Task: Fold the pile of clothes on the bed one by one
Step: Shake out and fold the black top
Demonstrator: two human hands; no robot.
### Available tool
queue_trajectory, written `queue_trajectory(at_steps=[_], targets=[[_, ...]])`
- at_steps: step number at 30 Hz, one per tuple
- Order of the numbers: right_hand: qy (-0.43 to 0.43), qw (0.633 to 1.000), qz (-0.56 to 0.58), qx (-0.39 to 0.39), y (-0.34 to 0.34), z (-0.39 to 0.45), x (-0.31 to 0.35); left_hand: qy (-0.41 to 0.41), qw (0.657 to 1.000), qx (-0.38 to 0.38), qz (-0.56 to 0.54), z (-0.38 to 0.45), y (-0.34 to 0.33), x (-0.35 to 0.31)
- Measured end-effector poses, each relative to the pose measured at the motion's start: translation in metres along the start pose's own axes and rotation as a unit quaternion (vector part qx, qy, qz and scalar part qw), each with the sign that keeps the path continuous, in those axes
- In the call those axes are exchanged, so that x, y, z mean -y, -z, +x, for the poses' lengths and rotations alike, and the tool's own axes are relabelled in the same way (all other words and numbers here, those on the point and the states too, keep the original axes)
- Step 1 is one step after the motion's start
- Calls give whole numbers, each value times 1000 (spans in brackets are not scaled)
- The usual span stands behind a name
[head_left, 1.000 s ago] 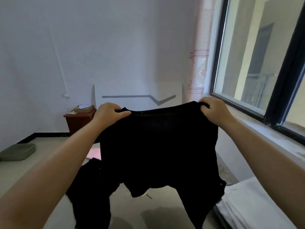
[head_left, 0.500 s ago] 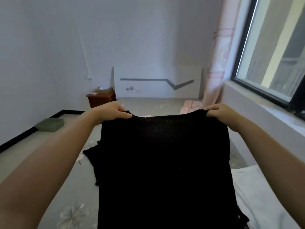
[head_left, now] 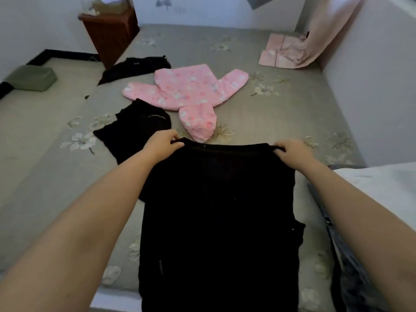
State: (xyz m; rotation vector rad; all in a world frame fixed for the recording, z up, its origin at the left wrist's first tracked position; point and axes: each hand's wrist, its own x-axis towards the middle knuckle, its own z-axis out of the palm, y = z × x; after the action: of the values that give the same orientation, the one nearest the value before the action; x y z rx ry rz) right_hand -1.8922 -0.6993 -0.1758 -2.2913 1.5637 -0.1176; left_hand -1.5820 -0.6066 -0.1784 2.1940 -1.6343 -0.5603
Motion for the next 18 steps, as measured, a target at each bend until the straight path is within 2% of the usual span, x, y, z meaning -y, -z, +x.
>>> queue_trajectory(at_steps=[5, 9, 11, 14, 16, 18], targets=[[-25, 993, -63, -99, -33, 59, -7, -14, 995, -66, 80, 72, -36, 15], [-22, 984, -110, -141, -64, 105, -29, -24, 983, -103, 152, 118, -79, 27], [-29, 979, -130, -151, -84, 128, -44, -35, 980, -119, 153, 137, -103, 32], [-23, 974, -146, -171, -121, 160, -65, -96, 972, -121, 179, 164, -140, 44], [-29, 974, -164, -154, -150, 183, -81, -114, 966, -122, 197, 185, -167, 58], [-41, 976, -176, -124, -181, 206, -98, -93, 972, -104, 191, 207, -195, 75]])
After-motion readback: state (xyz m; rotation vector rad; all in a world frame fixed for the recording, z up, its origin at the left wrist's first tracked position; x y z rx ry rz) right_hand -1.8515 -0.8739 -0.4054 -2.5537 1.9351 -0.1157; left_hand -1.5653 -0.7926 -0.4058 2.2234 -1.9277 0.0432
